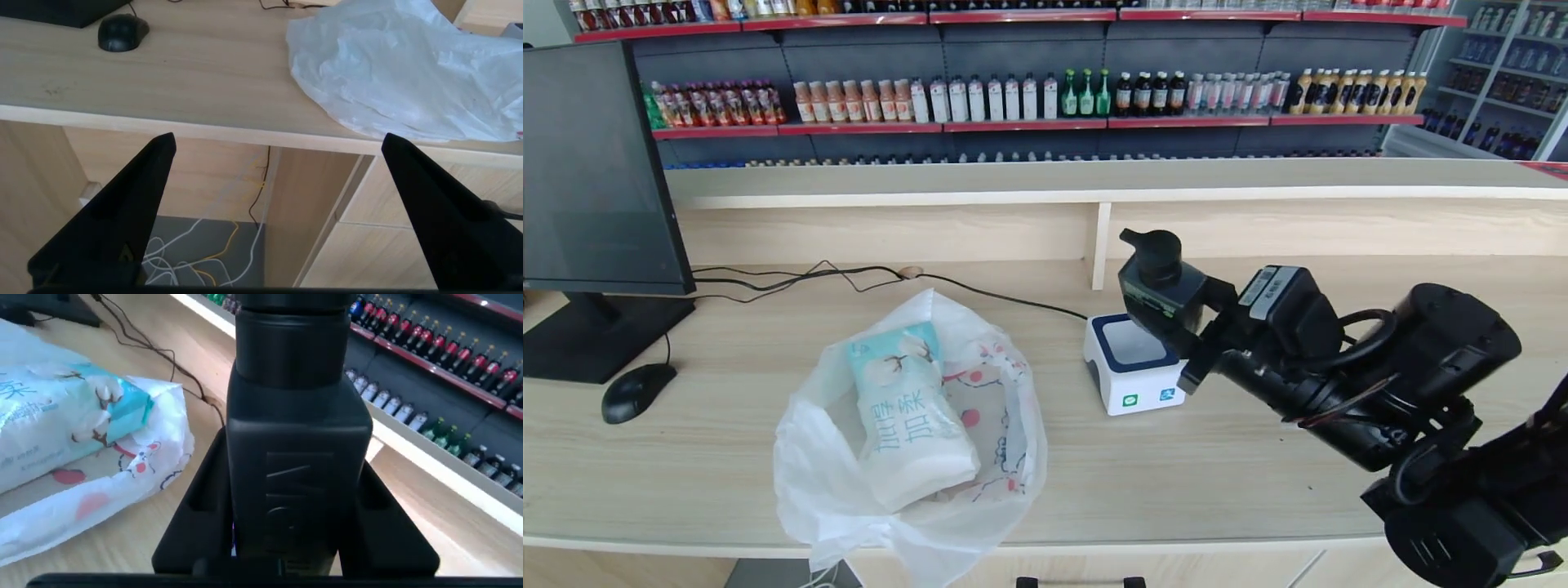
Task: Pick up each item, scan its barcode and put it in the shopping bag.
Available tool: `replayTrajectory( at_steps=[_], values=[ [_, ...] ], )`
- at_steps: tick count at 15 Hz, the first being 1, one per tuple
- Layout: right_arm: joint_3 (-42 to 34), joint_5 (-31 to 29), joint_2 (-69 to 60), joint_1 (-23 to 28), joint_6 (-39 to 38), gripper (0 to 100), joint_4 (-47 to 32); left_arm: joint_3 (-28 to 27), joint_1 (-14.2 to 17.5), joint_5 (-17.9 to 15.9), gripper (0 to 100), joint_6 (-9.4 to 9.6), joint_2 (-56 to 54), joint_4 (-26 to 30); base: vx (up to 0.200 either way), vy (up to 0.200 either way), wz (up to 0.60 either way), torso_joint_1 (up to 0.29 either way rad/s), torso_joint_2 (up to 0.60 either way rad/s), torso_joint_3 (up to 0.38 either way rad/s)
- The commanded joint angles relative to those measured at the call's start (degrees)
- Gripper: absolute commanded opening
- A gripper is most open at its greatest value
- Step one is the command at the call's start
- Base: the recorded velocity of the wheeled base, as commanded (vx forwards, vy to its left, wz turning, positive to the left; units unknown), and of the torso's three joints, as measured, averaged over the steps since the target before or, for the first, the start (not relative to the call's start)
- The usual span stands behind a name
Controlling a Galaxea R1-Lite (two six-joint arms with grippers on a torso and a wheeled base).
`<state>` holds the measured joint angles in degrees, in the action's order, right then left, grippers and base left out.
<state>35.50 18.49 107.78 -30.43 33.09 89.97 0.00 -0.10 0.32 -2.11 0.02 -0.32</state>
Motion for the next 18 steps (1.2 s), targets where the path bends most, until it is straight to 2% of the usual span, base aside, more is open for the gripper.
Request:
replayTrajectory(
  at_steps=[1, 5, 8, 9, 12, 15, 18],
  values=[
    [1.2, 1.7, 1.7, 2.1, 1.9, 0, 0.0, 0.0, 0.0, 0.0, 100, -0.09, 0.0, 0.0, 0.0, 0.0, 0.0, 0.0, 0.0, 0.0],
    [4.2, 12.2, 5.9, 5.1, 10.6, 0, 0.0, 0.0, 0.0, 0.0, 100, 0.0, 0.0, 0.0, 0.0, 0.0, 0.0, 0.0, 0.0, 0.0],
    [5.3, 16.2, 8.1, 9.1, 14.6, 0, 0.0, 0.0, 0.0, 0.0, 100, 0.09, 0.0, 0.0, 0.0, 0.0, 0.0, 0.0, 0.0, 0.0],
    [7.1, 17.6, 9.9, 9.8, 14.6, 0, 0.0, 0.0, 0.0, 0.0, 100, 0.0, 0.0, 0.0, 0.0, 0.0, 0.0, 0.0, 0.0, 0.0],
    [19.5, 24.5, 14.8, 12.0, 13.6, 0, 0.0, 0.0, 0.0, 0.1, 100, -0.09, 0.0, 0.0, 0.0, 0.0, 0.0, 0.0, 0.0, 0.0],
    [18.6, 26.0, 16.1, 13.4, 13.9, 0, 0.0, 0.0, 0.0, 0.0, 100, -0.09, 0.0, 0.0, 0.0, 0.0, 0.0, 0.0, 0.0, 0.0],
    [18.3, 27.1, 15.5, 11.1, 14.5, 0, 0.0, 0.0, 0.0, 0.0, 100, -0.09, 0.0, 0.0, 0.0, 0.0, 0.0, 0.0, 0.0, 0.0]
  ],
)
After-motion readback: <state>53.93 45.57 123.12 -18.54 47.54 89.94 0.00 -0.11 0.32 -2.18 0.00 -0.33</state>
